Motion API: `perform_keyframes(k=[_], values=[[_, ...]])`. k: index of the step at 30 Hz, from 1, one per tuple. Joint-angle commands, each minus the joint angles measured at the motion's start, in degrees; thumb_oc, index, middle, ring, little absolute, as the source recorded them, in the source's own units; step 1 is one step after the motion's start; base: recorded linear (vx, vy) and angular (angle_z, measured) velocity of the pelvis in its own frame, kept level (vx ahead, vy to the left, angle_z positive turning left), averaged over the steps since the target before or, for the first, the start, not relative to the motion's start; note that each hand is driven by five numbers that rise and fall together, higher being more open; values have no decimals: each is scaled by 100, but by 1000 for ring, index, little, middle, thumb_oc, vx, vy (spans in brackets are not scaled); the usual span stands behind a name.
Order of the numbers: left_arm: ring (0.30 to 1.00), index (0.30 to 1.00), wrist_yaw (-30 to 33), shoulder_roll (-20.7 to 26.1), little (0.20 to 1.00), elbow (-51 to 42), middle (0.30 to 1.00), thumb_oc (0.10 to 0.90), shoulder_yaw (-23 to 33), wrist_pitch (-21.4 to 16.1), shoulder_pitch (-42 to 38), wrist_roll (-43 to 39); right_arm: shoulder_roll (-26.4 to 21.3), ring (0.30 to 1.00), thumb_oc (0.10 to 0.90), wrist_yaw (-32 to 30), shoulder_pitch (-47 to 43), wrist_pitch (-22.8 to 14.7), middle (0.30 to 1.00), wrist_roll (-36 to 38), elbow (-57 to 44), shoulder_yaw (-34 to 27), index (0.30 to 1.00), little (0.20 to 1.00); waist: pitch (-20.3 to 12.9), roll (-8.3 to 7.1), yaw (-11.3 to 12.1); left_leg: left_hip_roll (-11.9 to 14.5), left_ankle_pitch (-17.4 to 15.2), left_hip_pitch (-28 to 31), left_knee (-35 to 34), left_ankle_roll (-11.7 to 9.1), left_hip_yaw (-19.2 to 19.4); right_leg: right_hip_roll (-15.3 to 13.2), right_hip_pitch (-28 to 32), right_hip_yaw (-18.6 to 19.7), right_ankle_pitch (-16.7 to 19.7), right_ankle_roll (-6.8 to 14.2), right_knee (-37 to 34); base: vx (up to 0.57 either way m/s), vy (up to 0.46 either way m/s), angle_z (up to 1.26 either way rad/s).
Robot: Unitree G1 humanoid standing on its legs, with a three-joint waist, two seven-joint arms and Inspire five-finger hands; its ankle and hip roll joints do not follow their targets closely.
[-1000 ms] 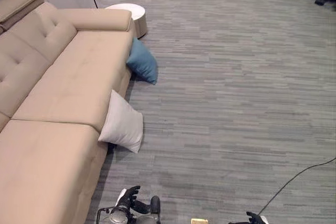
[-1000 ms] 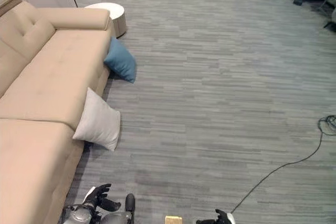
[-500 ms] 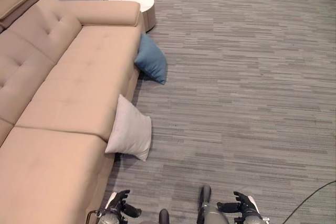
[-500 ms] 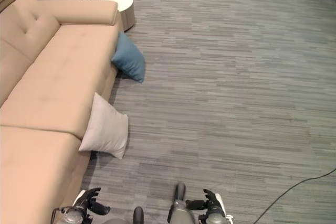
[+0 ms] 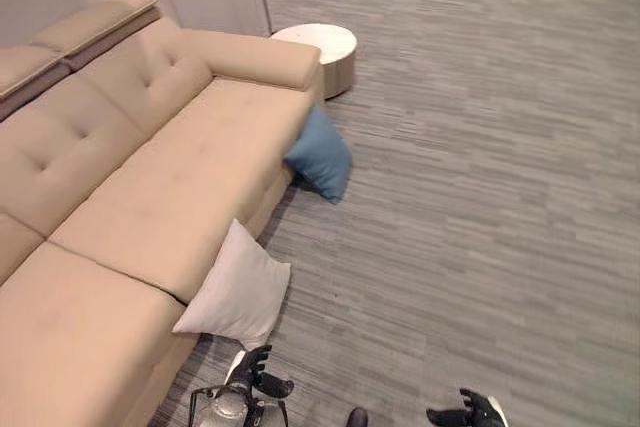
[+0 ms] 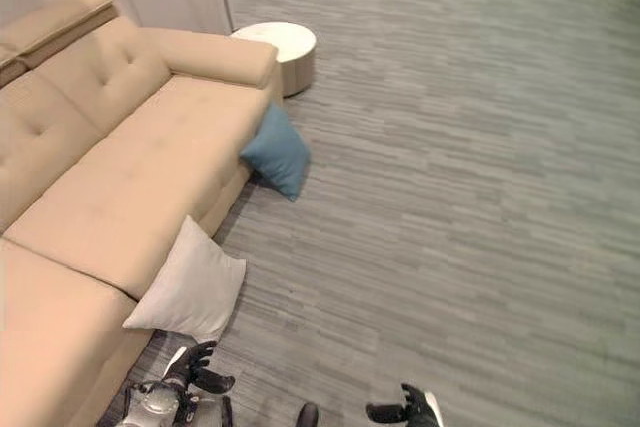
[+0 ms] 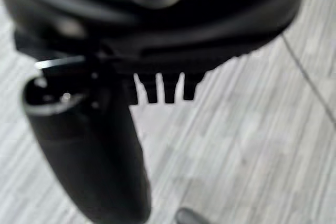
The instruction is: Pick up all the scattered cushions and arrange them neatly on the sofa.
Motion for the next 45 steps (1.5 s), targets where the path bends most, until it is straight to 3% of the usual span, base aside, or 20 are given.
perform_keyframes(k=[1, 2, 6, 7, 9, 12, 16, 17, 21, 22, 25, 32, 34, 35, 36, 41, 45], values=[[900, 900, 117, 86, 900, 56, 900, 800, -151, -57, 31, 221, -289, 900, 800, -165, 128, -146, 900, 103, -157, -51, 900, 900, 110, 176, 74, -103, 273, 323, -516, 93, 193, -304, -12, 292, -421, 957, 297, 352, 10, 43], [900, 900, 117, 113, 900, 42, 900, 800, -93, -43, 87, 192, -255, 900, 800, -156, 160, -122, 900, 88, -165, -41, 900, 900, 62, 199, 102, -111, 312, 398, -742, 119, 343, -228, 85, 270, -537, 945, 374, 305, 58, 45], [900, 900, 91, 181, 900, 152, 900, 800, 86, -33, 230, 167, -172, 900, 800, -86, 209, -117, 900, -83, -158, 14, 900, 900, -157, 105, 240, -457, 67, 786, -991, 358, 142, -396, 147, 246, -730, 1091, 1040, 325, 139, -6], [900, 900, 90, 238, 900, 126, 900, 800, 113, -21, 236, 165, -157, 900, 800, -44, 183, -91, 900, -118, -148, 14, 900, 900, -180, 95, 265, -554, -44, 963, -1090, 477, 53, -558, -68, 248, -653, 1207, 1736, 216, 162, -29], [900, 900, 94, 295, 900, 87, 900, 800, 160, -15, 202, 136, -173, 900, 800, -24, 111, -85, 900, -177, -155, 16, 900, 900, -134, 144, 223, -611, -127, 1108, -1145, 595, -64, -728, -406, 264, -444, 1379, 2434, 138, 119, 11], [900, 900, 131, 345, 900, 64, 900, 800, 138, -42, 168, 127, -163, 900, 800, 5, 49, -116, 900, -169, -187, 44, 900, 900, -78, 252, 154, -657, -203, 1329, -1249, 664, -321, -723, -854, 533, -334, 1390, 3111, 108, 41, 84], [900, 900, 115, 361, 900, 50, 900, 800, 109, -66, 160, 149, -176, 900, 800, 18, 32, -140, 900, -125, -211, 56, 900, 900, -60, 295, 84, -720, -237, 1492, -1340, 634, -569, -602, -947, 823, -483, 1267, 2641, 132, -54, 96], [900, 900, 94, 347, 900, 120, 900, 800, 59, -75, 128, 193, -176, 900, 800, 17, 4, -168, 900, -50, -243, 60, 900, 900, -47, 286, 10, -787, -276, 1537, -1346, 616, -752, -494, -1142, 1133, -420, 1225, 2190, 175, -103, 100], [900, 900, 96, 315, 900, 228, 900, 800, -25, -133, 40, 212, -155, 900, 800, 52, 24, -197, 900, 149, -304, 59, 900, 900, 39, 265, -262, -970, -356, 1702, -1340, 545, -1443, -101, -1545, 2319, -116, 1299, 1604, 173, -126, 75], [900, 900, 93, 302, 900, 252, 900, 800, -49, -147, 27, 206, -148, 900, 800, 59, 32, -207, 900, 170, -302, 64, 900, 900, 51, 261, -284, -1001, -364, 1728, -1348, 516, -1590, -74, -1596, 2405, -48, 1315, 1544, 120, -143, 155], [900, 900, 62, 255, 900, 371, 900, 800, -53, -162, 38, 199, -173, 900, 800, 84, 84, -244, 900, 188, -238, 32, 900, 900, -35, 192, -287, -1077, -429, 1678, -1253, 448, -1847, -264, -1260, 2161, -7, 1267, 1083, 71, -162, 128], [900, 900, 59, 197, 900, 378, 900, 800, 102, -124, 135, 12, -230, 900, 800, 112, -2, -328, 900, 218, -192, 97, 900, 900, -82, 124, -120, -886, -314, 1373, -1047, 225, -1912, -275, -717, 1563, -62, 1107, 611, -7, -164, 73], [900, 900, 58, 182, 900, 357, 900, 800, 100, -123, 131, -27, -280, 900, 800, 105, -19, -314, 900, 202, -176, 100, 900, 900, -15, 105, -107, -770, -232, 1164, -917, 180, -1622, -335, -636, 1280, -127, 1069, 555, -82, -65, 45], [900, 900, 59, 178, 900, 339, 900, 800, 96, -117, 138, -22, -284, 900, 800, 101, -11, -299, 900, 202, -178, 91, 900, 900, -6, 104, -120, -643, -204, 1123, -932, 182, -1330, -357, -614, 1156, -152, 1058, 546, -71, -51, 101], [900, 900, 56, 198, 900, 299, 900, 800, 96, -102, 148, -2, -283, 900, 800, 102, 24, -277, 900, 234, -162, 56, 900, 900, 1, 78, -144, -385, -163, 1058, -899, 207, -793, -404, -542, 890, -188, 1047, 492, -35, -36, 124], [900, 900, 54, 235, 900, 310, 900, 800, 61, -81, 126, 77, -231, 900, 800, 115, 94, -244, 900, 273, -105, -31, 900, 900, -46, 82, -219, -103, 14, 1070, -1172, 147, -252, -469, -424, 332, -266, 1025, 462, 38, -3, 87], [900, 900, 8, 255, 900, 361, 900, 800, 115, -60, 154, 120, -165, 900, 800, 137, 124, -233, 900, 242, -74, -12, 900, 900, -58, 34, -251, -44, 1, 1158, -1261, 115, -72, -547, -283, 35, -275, 1052, 426, 98, 67, 81]])
